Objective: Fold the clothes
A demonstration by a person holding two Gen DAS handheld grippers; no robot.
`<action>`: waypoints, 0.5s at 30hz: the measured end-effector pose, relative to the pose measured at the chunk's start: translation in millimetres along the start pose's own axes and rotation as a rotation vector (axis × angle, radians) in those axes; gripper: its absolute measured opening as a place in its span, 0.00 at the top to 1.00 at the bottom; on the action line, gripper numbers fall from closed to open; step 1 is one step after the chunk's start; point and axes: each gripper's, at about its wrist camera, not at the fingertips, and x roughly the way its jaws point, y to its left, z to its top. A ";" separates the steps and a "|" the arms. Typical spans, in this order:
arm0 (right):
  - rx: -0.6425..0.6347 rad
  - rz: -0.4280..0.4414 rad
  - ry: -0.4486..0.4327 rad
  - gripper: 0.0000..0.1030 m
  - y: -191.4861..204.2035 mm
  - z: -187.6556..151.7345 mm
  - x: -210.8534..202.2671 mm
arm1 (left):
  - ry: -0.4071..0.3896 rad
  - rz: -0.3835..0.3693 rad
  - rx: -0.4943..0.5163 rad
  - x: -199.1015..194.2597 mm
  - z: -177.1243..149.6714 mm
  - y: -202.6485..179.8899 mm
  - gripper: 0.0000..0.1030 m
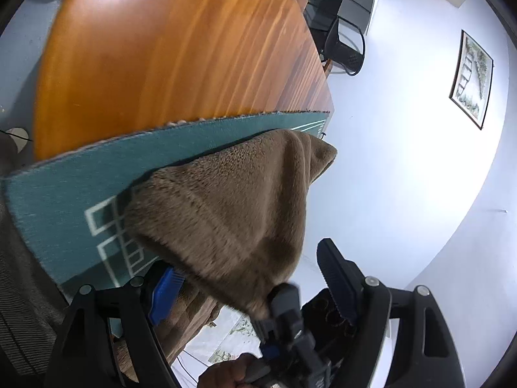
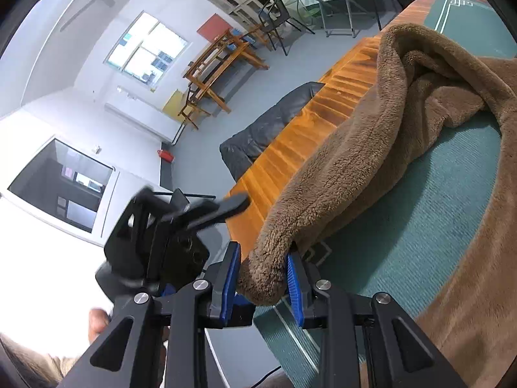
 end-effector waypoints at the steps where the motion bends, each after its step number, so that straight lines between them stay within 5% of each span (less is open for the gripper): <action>1: 0.001 -0.002 0.003 0.71 -0.5 -2.5 0.4 | 0.003 0.005 -0.001 2.0 0.4 -0.6 0.20; 8: -0.001 -0.016 0.031 0.71 -2.5 -21.2 4.2 | -0.032 0.076 -0.005 -1.0 7.8 -2.1 0.20; 11: -0.020 -0.021 0.038 0.71 0.6 -23.9 7.5 | -0.011 0.104 0.038 1.7 7.5 -9.7 0.37; 15: -0.042 -0.026 0.019 0.70 2.8 -24.2 2.0 | 0.018 0.143 0.077 2.7 8.5 -16.7 0.71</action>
